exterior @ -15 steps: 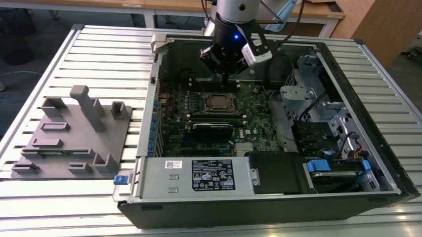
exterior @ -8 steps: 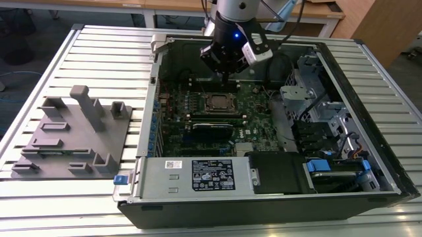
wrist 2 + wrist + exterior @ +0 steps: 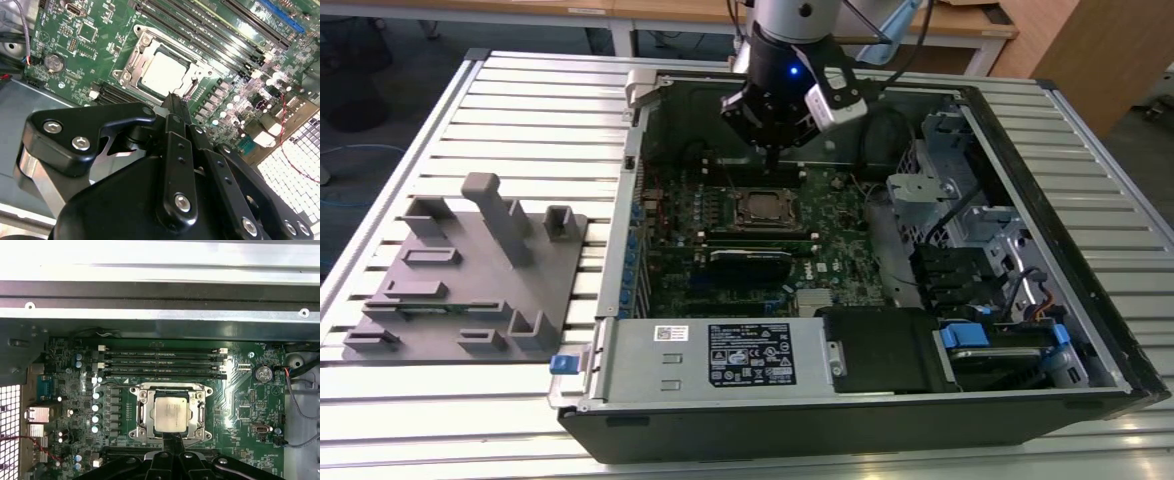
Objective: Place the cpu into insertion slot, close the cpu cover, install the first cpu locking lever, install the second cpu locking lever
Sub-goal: 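Install the first cpu locking lever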
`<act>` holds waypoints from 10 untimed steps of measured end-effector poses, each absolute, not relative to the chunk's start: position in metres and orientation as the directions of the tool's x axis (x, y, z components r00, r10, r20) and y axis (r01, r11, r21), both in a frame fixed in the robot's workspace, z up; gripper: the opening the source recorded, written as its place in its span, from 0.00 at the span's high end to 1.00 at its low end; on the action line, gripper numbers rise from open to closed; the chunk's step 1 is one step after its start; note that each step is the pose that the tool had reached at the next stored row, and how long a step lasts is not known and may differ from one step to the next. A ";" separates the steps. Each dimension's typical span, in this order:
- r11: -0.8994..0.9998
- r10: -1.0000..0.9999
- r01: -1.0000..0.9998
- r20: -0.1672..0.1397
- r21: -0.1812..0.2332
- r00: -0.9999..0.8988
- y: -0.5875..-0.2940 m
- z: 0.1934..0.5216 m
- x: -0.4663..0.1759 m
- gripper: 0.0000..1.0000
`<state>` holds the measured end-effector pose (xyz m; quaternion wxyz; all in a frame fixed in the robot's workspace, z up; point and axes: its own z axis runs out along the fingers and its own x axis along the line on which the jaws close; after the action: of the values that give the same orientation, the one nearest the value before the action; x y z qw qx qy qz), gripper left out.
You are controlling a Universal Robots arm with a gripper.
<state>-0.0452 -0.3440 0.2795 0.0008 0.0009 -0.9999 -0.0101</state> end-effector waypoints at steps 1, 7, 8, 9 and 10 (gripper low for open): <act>1.000 -0.002 -0.002 0.001 0.020 -1.000 -0.344 0.279 -0.045 0.90; 1.000 -0.002 -0.002 0.001 0.020 -1.000 -0.344 0.279 -0.046 0.90; 1.000 -0.002 -0.002 0.001 0.020 -1.000 -0.344 0.279 -0.046 0.90; 1.000 -0.002 -0.002 0.001 0.020 -1.000 -0.344 0.279 -0.047 0.90; 1.000 -0.002 -0.002 0.001 0.020 -1.000 -0.344 0.279 -0.049 0.90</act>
<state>-0.0486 -0.3440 0.2792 0.0006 0.0009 -0.9999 -0.0102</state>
